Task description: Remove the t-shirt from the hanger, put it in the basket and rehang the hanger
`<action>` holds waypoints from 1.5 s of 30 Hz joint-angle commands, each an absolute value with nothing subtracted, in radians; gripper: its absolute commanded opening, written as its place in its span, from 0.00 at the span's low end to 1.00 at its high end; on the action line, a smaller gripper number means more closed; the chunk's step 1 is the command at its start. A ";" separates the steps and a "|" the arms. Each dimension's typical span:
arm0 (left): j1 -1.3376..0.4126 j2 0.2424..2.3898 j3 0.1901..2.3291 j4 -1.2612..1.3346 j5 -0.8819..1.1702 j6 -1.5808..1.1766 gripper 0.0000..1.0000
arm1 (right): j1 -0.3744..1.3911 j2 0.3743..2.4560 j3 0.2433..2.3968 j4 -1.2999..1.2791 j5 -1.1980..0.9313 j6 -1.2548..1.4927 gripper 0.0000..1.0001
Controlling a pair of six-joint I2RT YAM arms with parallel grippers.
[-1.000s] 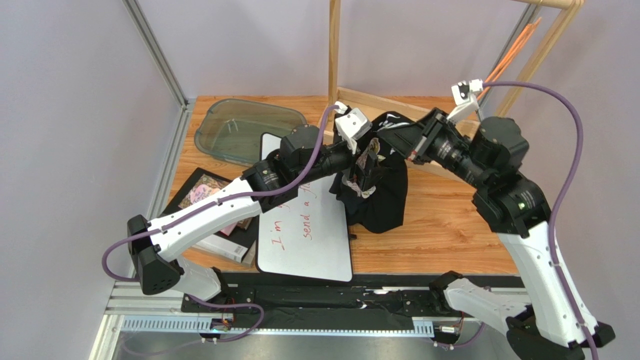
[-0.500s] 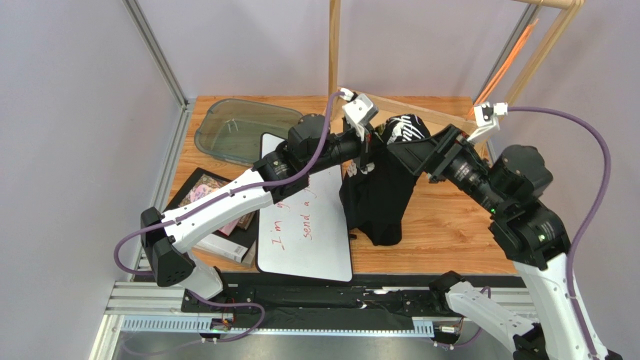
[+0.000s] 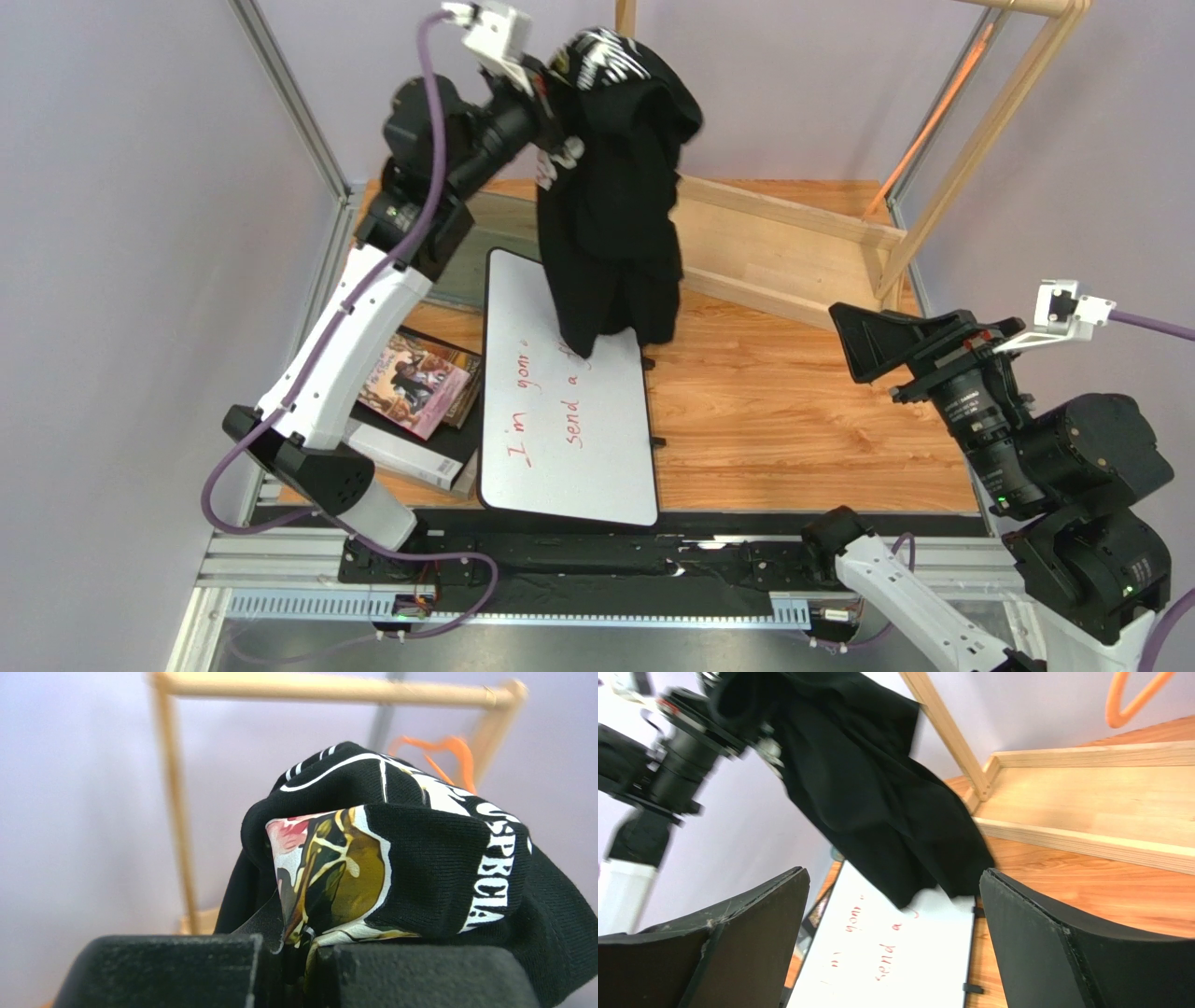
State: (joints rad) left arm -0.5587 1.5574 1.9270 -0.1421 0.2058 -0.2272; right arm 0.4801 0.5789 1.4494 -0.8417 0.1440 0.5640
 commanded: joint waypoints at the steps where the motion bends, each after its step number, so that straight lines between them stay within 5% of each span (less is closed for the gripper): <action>1: -0.358 1.604 2.097 -0.083 0.337 -0.351 0.00 | 0.482 0.601 1.408 -0.873 0.183 0.508 0.99; 14: 0.066 1.908 2.296 -0.032 0.554 -0.596 0.00 | 0.483 0.690 1.279 -0.782 0.156 0.465 0.99; 21: 0.097 1.864 1.984 0.044 0.601 -0.647 0.00 | 0.483 0.724 1.209 -0.718 0.124 0.480 0.99; 30: 0.094 1.723 1.585 -0.086 0.257 -0.756 0.00 | 0.485 0.750 1.135 -0.675 0.045 0.522 0.99; 42: 0.095 1.746 1.345 -0.138 0.144 -0.877 0.00 | 0.483 0.730 1.072 -0.696 0.035 0.523 1.00; 44: 0.095 1.755 1.376 -0.164 0.146 -0.876 0.08 | 0.483 0.726 1.058 -0.695 0.028 0.534 1.00; 45: 0.095 1.766 1.393 -0.178 0.140 -0.874 0.22 | 0.483 0.724 1.054 -0.696 0.019 0.535 1.00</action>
State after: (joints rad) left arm 0.0937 1.7752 1.3422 -0.1852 0.1616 -0.8429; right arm 0.4812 0.7353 1.0714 -0.7345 0.0490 0.5163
